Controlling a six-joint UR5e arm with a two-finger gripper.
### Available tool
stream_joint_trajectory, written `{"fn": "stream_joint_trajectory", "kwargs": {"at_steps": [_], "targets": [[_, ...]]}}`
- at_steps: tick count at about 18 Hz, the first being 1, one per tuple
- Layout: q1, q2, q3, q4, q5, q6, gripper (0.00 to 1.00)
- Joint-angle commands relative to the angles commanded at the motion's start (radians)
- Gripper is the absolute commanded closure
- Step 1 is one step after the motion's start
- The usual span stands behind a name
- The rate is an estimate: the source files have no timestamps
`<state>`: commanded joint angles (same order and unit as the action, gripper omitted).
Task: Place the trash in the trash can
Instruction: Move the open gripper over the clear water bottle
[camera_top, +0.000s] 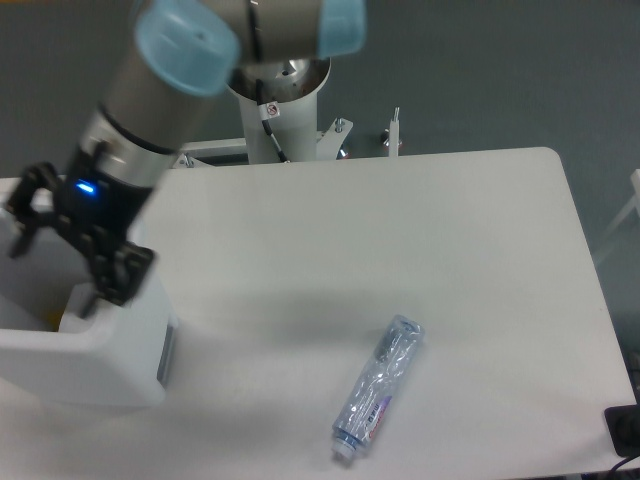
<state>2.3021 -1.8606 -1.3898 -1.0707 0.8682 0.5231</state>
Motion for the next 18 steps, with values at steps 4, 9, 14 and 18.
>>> {"fn": "stream_joint_trajectory", "kwargs": {"at_steps": [4,9,14,18], "targets": [[0.083,-0.081,0.003,0.040,0.006,0.011,0.00],[0.106,-0.212,0.098,0.061,0.141,0.014,0.00],[0.103,-0.321,0.187,0.009,0.291,0.057,0.00],[0.100,-0.371,0.180,-0.075,0.417,0.230,0.00]]}}
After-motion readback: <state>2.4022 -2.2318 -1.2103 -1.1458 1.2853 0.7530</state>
